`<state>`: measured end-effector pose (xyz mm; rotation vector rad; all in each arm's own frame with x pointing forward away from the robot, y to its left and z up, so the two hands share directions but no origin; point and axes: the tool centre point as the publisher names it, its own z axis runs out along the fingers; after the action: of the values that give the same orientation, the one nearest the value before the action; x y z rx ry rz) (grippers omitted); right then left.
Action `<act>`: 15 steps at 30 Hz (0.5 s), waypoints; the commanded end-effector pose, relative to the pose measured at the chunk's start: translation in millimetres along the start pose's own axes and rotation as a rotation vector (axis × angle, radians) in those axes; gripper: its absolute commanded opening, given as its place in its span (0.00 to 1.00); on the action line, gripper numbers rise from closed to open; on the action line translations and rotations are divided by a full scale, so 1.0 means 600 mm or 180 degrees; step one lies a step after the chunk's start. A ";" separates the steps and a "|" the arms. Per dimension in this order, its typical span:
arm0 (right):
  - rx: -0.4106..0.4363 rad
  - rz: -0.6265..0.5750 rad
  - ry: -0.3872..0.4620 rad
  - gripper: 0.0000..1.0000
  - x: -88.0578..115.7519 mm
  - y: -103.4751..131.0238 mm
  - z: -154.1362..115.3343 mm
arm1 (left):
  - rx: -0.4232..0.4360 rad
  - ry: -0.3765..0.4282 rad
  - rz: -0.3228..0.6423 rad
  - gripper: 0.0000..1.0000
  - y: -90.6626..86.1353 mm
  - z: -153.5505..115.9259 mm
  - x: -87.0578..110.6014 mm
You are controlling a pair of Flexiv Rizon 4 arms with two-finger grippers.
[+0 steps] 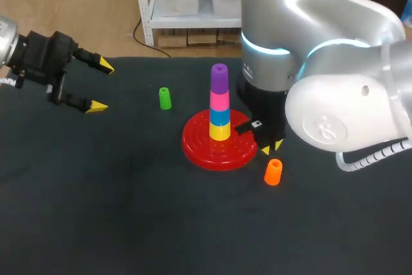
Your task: Pick up and stack the cylinders on the red base in this order: pink,purple,orange,green
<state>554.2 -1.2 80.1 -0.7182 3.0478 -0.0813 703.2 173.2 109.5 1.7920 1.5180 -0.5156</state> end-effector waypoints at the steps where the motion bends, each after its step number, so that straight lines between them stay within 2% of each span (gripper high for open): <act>1: -0.0003 0.0055 -0.0075 1.00 0.009 -0.003 0.026 | -0.0017 -0.0006 0.0009 1.00 -0.003 0.000 0.001; 15: 0.0019 0.0144 -0.0137 1.00 0.014 -0.014 0.061 | -0.0017 -0.0006 0.0009 1.00 -0.003 0.000 0.001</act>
<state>551.5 -12.8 49.0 -0.6446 3.0276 -0.0796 703.2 173.2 109.5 1.7920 1.5181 -0.5156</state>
